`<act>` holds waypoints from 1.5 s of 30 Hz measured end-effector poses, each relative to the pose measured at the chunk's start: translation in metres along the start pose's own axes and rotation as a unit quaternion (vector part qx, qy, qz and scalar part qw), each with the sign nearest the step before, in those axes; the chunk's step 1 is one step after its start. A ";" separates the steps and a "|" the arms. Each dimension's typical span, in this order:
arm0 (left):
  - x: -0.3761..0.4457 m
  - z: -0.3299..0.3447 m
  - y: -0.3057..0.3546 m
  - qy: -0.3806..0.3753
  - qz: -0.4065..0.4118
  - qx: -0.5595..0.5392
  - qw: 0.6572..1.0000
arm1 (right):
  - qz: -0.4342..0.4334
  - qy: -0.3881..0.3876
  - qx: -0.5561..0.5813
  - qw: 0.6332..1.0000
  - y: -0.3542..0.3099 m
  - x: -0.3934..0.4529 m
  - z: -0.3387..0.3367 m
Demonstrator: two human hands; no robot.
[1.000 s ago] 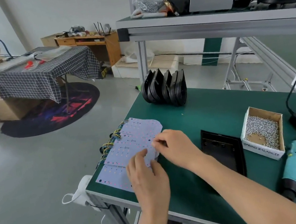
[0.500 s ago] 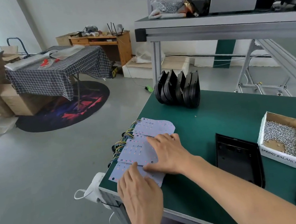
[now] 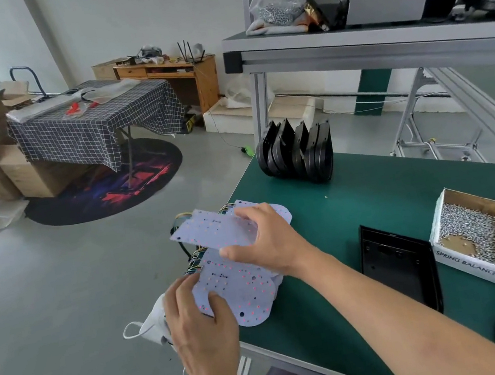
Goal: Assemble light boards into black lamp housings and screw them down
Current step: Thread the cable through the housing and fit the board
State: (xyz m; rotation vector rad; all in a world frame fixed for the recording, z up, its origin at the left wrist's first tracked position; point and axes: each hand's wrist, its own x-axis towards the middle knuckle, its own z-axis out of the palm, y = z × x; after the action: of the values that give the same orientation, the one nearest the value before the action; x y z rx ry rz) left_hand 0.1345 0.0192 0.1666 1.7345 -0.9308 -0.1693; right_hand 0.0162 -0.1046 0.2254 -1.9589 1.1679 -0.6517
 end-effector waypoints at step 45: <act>0.001 0.079 0.165 -0.277 0.073 -0.172 0.943 | 0.153 0.381 0.111 0.905 0.078 -0.177 -0.121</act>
State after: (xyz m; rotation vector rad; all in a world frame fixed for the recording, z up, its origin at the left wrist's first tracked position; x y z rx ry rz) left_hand 0.0101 -0.0545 0.2792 1.3011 -1.3411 -0.7063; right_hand -0.1922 -0.0121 0.2247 -1.2916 1.7212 -1.3755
